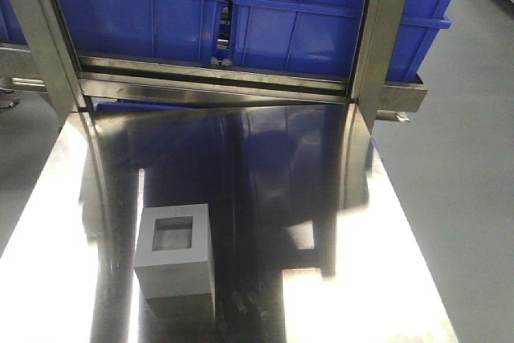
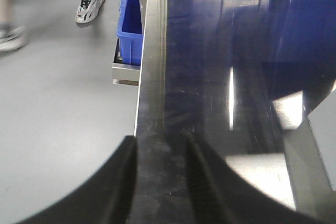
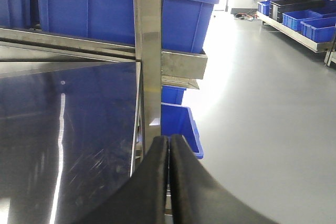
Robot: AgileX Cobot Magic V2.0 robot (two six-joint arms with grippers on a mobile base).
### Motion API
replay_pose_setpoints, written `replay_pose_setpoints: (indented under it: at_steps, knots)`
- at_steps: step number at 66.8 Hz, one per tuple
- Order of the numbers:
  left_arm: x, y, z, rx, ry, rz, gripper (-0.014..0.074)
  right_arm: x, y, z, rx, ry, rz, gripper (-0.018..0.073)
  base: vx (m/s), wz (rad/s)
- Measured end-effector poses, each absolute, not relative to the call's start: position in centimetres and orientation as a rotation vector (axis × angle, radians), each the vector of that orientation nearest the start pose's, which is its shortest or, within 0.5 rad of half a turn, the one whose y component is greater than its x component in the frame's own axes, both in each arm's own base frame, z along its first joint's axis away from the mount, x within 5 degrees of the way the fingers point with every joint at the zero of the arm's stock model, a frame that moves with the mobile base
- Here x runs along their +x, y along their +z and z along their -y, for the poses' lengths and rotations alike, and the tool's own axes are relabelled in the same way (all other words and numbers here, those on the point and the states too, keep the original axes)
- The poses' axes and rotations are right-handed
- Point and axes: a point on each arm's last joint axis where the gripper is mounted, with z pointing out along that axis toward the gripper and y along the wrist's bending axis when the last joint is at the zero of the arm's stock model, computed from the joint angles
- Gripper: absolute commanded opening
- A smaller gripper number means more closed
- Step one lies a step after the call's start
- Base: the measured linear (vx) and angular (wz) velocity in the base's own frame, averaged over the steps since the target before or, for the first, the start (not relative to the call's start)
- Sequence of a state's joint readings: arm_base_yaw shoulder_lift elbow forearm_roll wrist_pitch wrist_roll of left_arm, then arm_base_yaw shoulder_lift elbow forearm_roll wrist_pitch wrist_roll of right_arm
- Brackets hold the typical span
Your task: Sort gray base to blue bin
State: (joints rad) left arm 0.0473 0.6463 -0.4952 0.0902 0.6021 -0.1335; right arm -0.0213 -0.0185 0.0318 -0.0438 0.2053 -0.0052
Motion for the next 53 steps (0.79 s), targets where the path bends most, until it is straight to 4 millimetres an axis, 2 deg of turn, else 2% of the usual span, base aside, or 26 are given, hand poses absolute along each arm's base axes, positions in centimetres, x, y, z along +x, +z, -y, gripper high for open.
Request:
replay_pose_setpoints:
  at_steps: [9,29,36,45,53]
  knots:
    - [12.1,27.4,-1.0,-0.147,0.051,-2.231,0.0424,5.6,18.5,0.2,-0.016,-0.059,-1.702,-0.0005,0.00,0.00]
    - [12.2,27.6,-1.0,-0.162,0.028,-2.199,0.0424,5.6,18.5,0.2,-0.016,-0.059,-1.702,-0.0005,0.00,0.00]
    - [12.4,28.1,-0.6,-0.214,-0.051,-2.180,0.0424,5.6,18.5,0.2,-0.016,-0.059,-1.702,-0.0005,0.00,0.00]
    - [13.6,29.8,0.2,-0.257,-0.210,-2.164,0.0424,5.6,18.5,0.2,-0.016,-0.059,-1.702,-0.0005,0.00,0.00]
    - [15.1,31.3,1.3,-0.193,-0.354,-2.180,0.0424,5.6,18.5,0.2,-0.016,-0.059,-1.702,-0.0005,0.00,0.00]
